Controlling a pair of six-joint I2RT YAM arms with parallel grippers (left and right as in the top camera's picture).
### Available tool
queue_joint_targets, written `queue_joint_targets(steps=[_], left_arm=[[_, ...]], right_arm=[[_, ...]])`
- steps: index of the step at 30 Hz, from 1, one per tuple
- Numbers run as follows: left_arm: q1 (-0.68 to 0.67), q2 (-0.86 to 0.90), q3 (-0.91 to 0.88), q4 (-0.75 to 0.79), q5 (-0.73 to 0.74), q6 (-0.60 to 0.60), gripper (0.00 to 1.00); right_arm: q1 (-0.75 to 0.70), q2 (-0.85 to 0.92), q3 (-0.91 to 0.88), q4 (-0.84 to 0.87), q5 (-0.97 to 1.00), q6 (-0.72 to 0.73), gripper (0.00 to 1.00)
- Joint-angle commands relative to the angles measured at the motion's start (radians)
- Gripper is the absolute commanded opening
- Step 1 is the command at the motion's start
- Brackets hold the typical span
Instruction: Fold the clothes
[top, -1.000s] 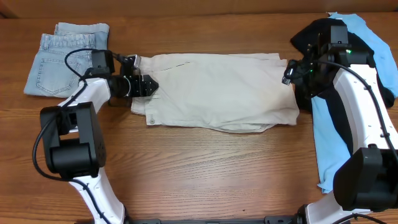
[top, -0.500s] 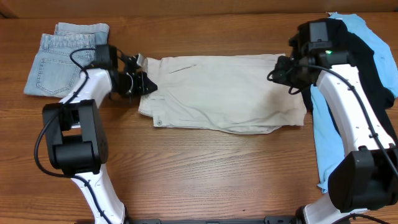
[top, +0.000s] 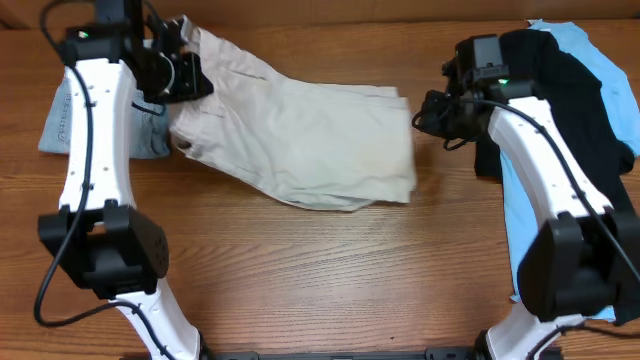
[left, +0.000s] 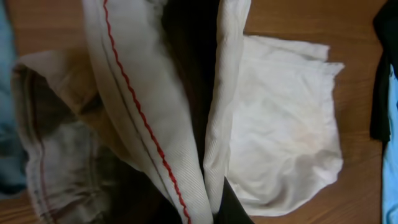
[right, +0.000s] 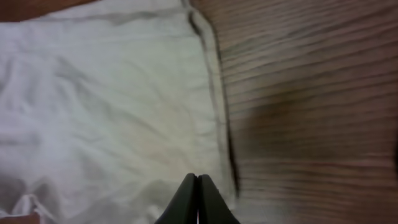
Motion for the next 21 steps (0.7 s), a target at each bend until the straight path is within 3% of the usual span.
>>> queue_joint_targets(steps=[1, 7, 13, 21], left_arm=[[-0.017, -0.035, 0.094, -0.041, -0.053, 0.027, 0.04], [-0.108, -0.029, 0.103, -0.010, -0.116, 0.047, 0.04], [-0.261, 0.032, 0.101, 0.048, -0.232, -0.009, 0.04], [-0.438, 0.145, 0.101, 0.188, -0.246, -0.092, 0.05]], right_arm=[[0.019, 0.060, 0.021, 0.021, -0.069, 0.004, 0.04], [0.063, 0.146, 0.021, 0.057, -0.102, 0.006, 0.04], [0.073, 0.160, 0.021, 0.109, -0.099, 0.055, 0.04], [0.046, 0.143, 0.022, 0.097, -0.098, 0.058, 0.04]])
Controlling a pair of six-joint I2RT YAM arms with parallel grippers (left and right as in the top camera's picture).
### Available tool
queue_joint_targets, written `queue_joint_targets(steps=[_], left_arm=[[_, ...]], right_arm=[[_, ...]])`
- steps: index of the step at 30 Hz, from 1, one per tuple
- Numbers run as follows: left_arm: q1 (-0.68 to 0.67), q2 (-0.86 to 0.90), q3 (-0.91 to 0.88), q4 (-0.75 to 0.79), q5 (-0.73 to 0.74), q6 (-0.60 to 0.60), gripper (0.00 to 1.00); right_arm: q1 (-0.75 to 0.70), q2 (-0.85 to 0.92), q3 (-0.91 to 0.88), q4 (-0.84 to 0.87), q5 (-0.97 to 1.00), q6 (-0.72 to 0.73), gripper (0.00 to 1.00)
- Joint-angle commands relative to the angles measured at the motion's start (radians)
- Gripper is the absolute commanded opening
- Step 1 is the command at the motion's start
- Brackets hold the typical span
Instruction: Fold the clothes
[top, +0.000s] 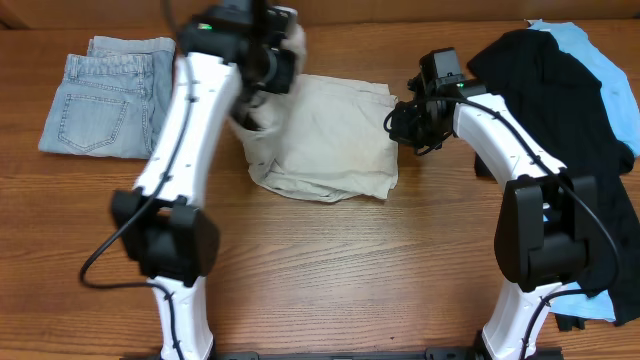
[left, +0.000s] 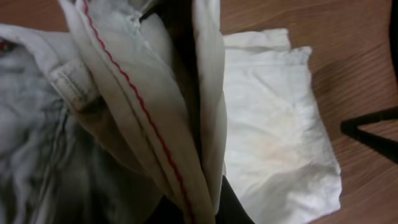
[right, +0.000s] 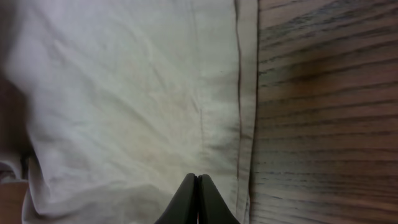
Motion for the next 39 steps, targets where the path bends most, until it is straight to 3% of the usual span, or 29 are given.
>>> queue_joint_targets(steps=[1, 10, 15, 27, 32, 39], left_arm=[[-0.065, 0.046, 0.021, 0.049, -0.012, -0.065, 0.06], [-0.180, 0.068, 0.021, 0.152, -0.032, -0.070, 0.11], [-0.199, 0.067, 0.056, 0.111, -0.037, -0.069, 0.11], [-0.149, 0.066, 0.333, -0.206, -0.232, -0.061, 0.06], [-0.140, 0.066, 0.452, -0.419, -0.415, -0.074, 0.07], [-0.087, 0.067, 0.471, -0.566, -0.557, -0.073, 0.07]], right_arm=[[-0.014, -0.023, 0.021, -0.001, -0.008, 0.008, 0.04], [-0.014, -0.020, 0.020, 0.001, 0.028, 0.020, 0.04], [-0.014, 0.011, 0.019, 0.022, 0.030, 0.036, 0.04], [-0.014, 0.109, 0.019, 0.024, 0.030, 0.038, 0.04], [-0.014, 0.109, 0.019, 0.040, 0.021, 0.038, 0.04], [-0.012, 0.099, 0.021, 0.020, -0.005, 0.010, 0.04]])
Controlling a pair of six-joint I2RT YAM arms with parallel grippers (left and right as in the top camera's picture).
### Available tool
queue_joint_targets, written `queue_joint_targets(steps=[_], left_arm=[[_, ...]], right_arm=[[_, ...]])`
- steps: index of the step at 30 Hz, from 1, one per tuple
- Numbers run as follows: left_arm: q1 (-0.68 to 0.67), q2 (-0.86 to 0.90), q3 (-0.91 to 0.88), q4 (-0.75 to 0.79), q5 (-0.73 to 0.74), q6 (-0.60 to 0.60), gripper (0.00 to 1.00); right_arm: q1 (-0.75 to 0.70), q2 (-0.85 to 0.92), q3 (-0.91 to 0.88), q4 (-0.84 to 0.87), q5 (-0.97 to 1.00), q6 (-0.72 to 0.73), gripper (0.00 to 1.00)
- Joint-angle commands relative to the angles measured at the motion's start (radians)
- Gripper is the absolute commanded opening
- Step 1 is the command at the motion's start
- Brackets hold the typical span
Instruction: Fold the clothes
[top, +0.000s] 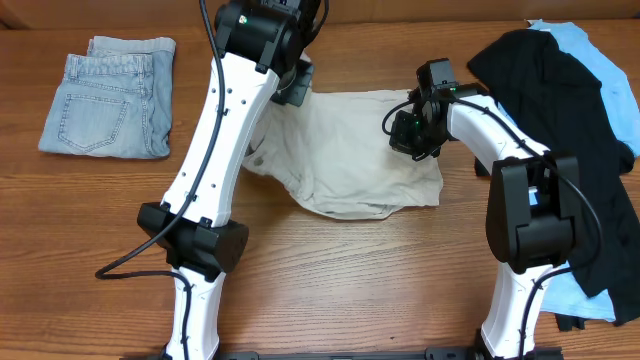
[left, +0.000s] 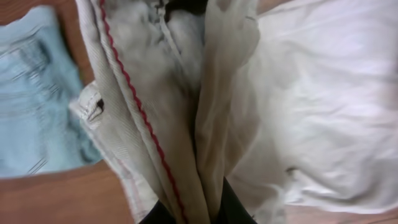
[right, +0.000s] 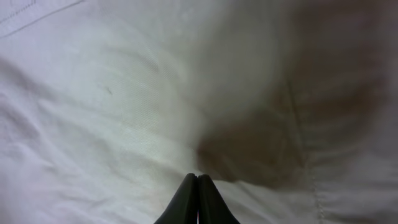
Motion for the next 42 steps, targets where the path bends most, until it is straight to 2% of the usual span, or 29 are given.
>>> queue_joint_targets(steps=[1, 9, 13, 20, 29, 42], left_arm=[[0.056, -0.012, 0.034, -0.037, -0.143, -0.009, 0.07], [0.199, -0.012, 0.034, -0.036, -0.165, 0.076, 0.06], [0.242, -0.012, 0.034, -0.010, -0.143, 0.081, 0.04], [0.226, -0.012, 0.034, 0.045, -0.035, 0.122, 0.04], [0.205, -0.011, 0.032, 0.101, 0.060, 0.121, 0.04], [0.202, -0.011, 0.031, 0.113, 0.068, 0.113, 0.04]], right_arm=[[0.000, -0.019, 0.021, -0.014, -0.013, -0.021, 0.04], [0.000, -0.058, 0.021, -0.031, -0.028, -0.070, 0.04], [0.002, -0.057, 0.020, -0.026, -0.023, -0.077, 0.04], [0.024, -0.057, 0.020, 0.026, -0.025, -0.089, 0.04], [0.113, -0.055, 0.020, 0.129, -0.037, -0.233, 0.04], [0.146, 0.039, 0.020, 0.163, -0.009, -0.232, 0.04]])
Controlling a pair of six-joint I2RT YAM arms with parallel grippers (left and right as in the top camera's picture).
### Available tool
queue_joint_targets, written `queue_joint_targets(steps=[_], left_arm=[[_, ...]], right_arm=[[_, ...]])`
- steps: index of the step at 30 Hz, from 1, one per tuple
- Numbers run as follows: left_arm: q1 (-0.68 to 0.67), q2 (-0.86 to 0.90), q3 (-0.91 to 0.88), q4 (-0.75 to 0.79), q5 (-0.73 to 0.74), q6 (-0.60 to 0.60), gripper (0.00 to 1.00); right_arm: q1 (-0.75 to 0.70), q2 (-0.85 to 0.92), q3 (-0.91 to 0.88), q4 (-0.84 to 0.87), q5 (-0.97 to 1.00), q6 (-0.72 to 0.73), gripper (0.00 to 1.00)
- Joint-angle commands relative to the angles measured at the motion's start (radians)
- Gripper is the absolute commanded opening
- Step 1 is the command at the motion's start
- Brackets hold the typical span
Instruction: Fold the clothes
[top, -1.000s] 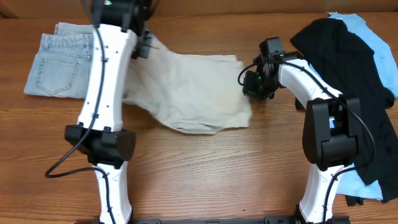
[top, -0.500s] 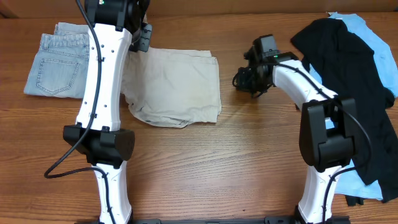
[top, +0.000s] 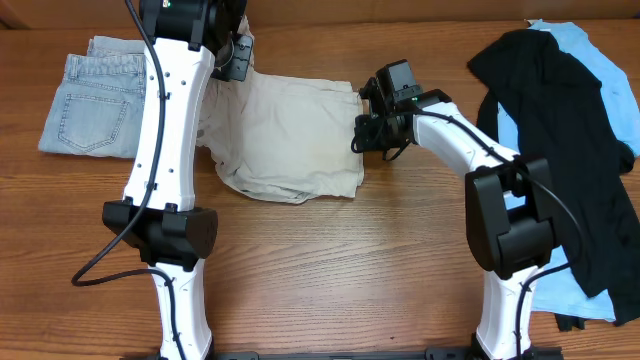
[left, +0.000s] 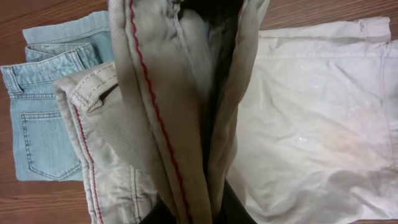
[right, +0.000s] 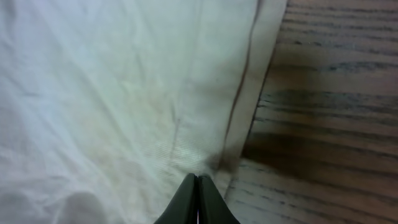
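A beige pair of shorts (top: 290, 140) lies on the table's back middle, its legs flat toward the right. My left gripper (top: 235, 55) is shut on the waistband (left: 186, 124), which has red stitching and hangs bunched and lifted above the rest. My right gripper (top: 365, 130) is shut, its closed tips (right: 198, 186) resting on the hem (right: 249, 112) at the shorts' right edge, with nothing visibly between them. In the left wrist view, the flat legs (left: 311, 124) spread out to the right.
Folded light-blue jeans (top: 105, 95) lie at the back left, also seen as jeans (left: 43, 124) beside the lifted waistband. A pile of black and light-blue clothes (top: 560, 100) covers the right side. Bare wooden table (top: 330, 270) lies in front.
My left gripper has moved left with the waistband, and the shorts have shifted left with it. My right gripper has also moved left and now rests on the hem instead of mid-cloth.
The left gripper first held the waistband at the far left by the jeans, the right gripper shut at the legs' right edge. Then the waistband was over the middle and further right, the right tips on the cloth. Now both are back leftward.
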Motion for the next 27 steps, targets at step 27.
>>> queue_joint_targets(steps=[27], left_arm=[[-0.082, 0.091, 0.012, 0.072, 0.221, -0.064, 0.04]], right_arm=[[-0.002, 0.099, 0.020, -0.026, 0.050, -0.037, 0.04]])
